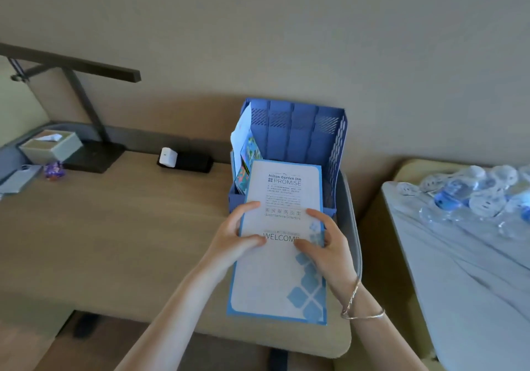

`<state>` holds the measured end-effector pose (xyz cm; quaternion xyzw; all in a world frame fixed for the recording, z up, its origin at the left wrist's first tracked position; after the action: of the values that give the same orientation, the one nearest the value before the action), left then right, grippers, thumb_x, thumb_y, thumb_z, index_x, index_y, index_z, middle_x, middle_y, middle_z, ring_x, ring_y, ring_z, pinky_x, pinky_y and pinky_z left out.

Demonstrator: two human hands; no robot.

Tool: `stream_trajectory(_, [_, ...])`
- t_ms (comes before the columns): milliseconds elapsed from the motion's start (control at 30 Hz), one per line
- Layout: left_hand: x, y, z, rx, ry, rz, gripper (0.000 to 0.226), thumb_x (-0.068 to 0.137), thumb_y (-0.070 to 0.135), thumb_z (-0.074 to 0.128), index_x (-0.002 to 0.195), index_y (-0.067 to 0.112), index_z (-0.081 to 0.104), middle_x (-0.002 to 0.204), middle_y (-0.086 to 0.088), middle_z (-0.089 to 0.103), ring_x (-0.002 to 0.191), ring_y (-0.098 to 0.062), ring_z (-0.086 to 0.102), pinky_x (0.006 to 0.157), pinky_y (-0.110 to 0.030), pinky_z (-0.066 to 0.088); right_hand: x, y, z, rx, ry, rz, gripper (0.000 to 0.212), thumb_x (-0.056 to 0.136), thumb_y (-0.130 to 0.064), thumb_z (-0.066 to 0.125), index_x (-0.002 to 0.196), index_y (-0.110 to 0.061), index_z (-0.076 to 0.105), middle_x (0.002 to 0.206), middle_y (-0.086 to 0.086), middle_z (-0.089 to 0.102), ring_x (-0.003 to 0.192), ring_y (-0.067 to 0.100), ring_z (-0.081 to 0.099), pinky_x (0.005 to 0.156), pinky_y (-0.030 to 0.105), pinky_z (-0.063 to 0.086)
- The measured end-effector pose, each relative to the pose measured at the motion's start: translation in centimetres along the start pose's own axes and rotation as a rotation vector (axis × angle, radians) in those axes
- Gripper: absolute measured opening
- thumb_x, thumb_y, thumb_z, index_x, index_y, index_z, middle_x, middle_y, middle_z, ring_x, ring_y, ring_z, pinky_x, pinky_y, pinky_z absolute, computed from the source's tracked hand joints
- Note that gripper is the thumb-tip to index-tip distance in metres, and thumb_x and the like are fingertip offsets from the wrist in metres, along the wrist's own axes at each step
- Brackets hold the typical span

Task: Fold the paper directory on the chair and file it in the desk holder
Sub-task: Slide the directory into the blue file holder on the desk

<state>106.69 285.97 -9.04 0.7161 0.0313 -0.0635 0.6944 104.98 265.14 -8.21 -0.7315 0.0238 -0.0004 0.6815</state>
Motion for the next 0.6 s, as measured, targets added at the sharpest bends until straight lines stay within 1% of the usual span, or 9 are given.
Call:
stream_trajectory(67, [2.1, 0.3, 0.4, 0.0, 0.01, -0.009, 0.065, 0.06, 0.007, 0.075, 0.112, 0.045, 0.063, 0.111, -0.005, 0.071, 0.096, -0.02, 0.07, 0.084, -0.04, 0.056, 2.4, 0.0, -0.5, 0.007, -0.037, 0.007, 0.056, 0.079, 0.001, 0.075, 0.124, -0.024, 0.055, 0.12, 0.006, 0.066, 0.099, 0.022, 0.07, 0.079, 0.043, 0.061])
stream_trajectory(133, [4.4, 0.9, 0.8, 0.004, 0.015, -0.003, 0.065, 0.062, 0.006, 0.074, 0.113, 0.044, 0.062, 0.114, -0.004, 0.07, 0.097, -0.019, 0.07, 0.084, -0.038, 0.057, 4.7, -0.3, -1.0, -0.003, -0.087, 0.013, 0.062, 0.077, 0.005, 0.075, 0.128, -0.022, 0.053, 0.118, 0.005, 0.067, 0.097, 0.018, 0.071, 0.074, 0.034, 0.062])
stream_trajectory(167, [5.6, 1.4, 1.0, 0.012, 0.016, 0.007, 0.065, 0.064, 0.004, 0.074, 0.114, 0.045, 0.062, 0.114, -0.004, 0.069, 0.098, -0.019, 0.069, 0.084, -0.037, 0.057, 6.0, -0.5, -1.2, -0.004, -0.106, 0.017, 0.064, 0.075, 0.007, 0.076, 0.128, -0.022, 0.052, 0.117, 0.006, 0.067, 0.098, 0.019, 0.071, 0.074, 0.035, 0.062])
stream_trajectory(267, [9.1, 3.0, 1.6, 0.062, 0.028, 0.053, 0.066, 0.069, 0.003, 0.075, 0.114, 0.048, 0.06, 0.116, -0.002, 0.066, 0.1, -0.017, 0.067, 0.08, -0.033, 0.058, 10.3, -1.3, -2.0, -0.021, -0.121, 0.005, 0.069, 0.072, 0.012, 0.076, 0.129, -0.02, 0.053, 0.116, 0.009, 0.067, 0.1, 0.024, 0.07, 0.08, 0.047, 0.061])
stream_trajectory(300, [10.2, 3.6, 1.7, 0.084, 0.036, 0.067, 0.066, 0.07, 0.003, 0.074, 0.115, 0.05, 0.059, 0.116, 0.001, 0.065, 0.099, -0.015, 0.067, 0.076, -0.028, 0.056, 11.7, -1.7, -2.0, -0.033, -0.127, -0.003, 0.069, 0.072, 0.012, 0.076, 0.128, -0.02, 0.053, 0.116, 0.009, 0.066, 0.1, 0.024, 0.071, 0.08, 0.046, 0.061])
stream_trajectory(367, [12.5, 4.7, 1.6, 0.111, 0.03, 0.076, 0.069, 0.07, 0.004, 0.072, 0.116, 0.052, 0.056, 0.116, 0.008, 0.065, 0.095, -0.009, 0.066, 0.068, -0.021, 0.052, 14.6, -2.5, -2.0, -0.056, -0.141, -0.029, 0.068, 0.071, 0.01, 0.077, 0.127, -0.022, 0.054, 0.115, 0.006, 0.066, 0.1, 0.022, 0.07, 0.077, 0.038, 0.062])
stream_trajectory(467, [15.8, 6.3, 1.2, 0.133, -0.05, 0.094, 0.076, 0.068, -0.002, 0.061, 0.119, 0.054, 0.052, 0.116, 0.016, 0.062, 0.088, -0.005, 0.066, 0.062, -0.018, 0.051, 18.8, -3.9, -2.0, -0.065, -0.14, -0.094, 0.07, 0.07, 0.013, 0.077, 0.125, -0.023, 0.054, 0.11, 0.009, 0.067, 0.093, 0.02, 0.072, 0.071, 0.029, 0.061])
stream_trajectory(533, [17.7, 7.4, 0.9, 0.164, -0.105, 0.143, 0.079, 0.069, -0.007, 0.056, 0.123, 0.051, 0.05, 0.122, 0.016, 0.058, 0.084, -0.006, 0.064, 0.061, -0.016, 0.049, 21.5, -4.8, -1.9, -0.101, -0.132, -0.151, 0.072, 0.069, 0.014, 0.077, 0.125, -0.025, 0.054, 0.109, 0.012, 0.066, 0.09, 0.023, 0.073, 0.07, 0.03, 0.061])
stream_trajectory(600, [19.4, 8.2, 0.5, 0.218, -0.115, 0.208, 0.081, 0.07, -0.011, 0.055, 0.126, 0.048, 0.047, 0.128, 0.015, 0.054, 0.08, -0.013, 0.063, 0.062, -0.018, 0.047, 23.9, -5.4, -1.4, -0.144, -0.147, -0.189, 0.072, 0.07, 0.012, 0.077, 0.126, -0.027, 0.052, 0.114, 0.011, 0.064, 0.092, 0.026, 0.072, 0.073, 0.034, 0.062])
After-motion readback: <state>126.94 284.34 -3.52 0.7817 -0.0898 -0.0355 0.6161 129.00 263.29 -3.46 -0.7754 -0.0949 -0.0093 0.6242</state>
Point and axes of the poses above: each hand's wrist, its own x-axis towards the middle knuckle, its own z-axis out of the palm, y = z × x, the point moved 8 cm from there along x, towards the middle knuckle
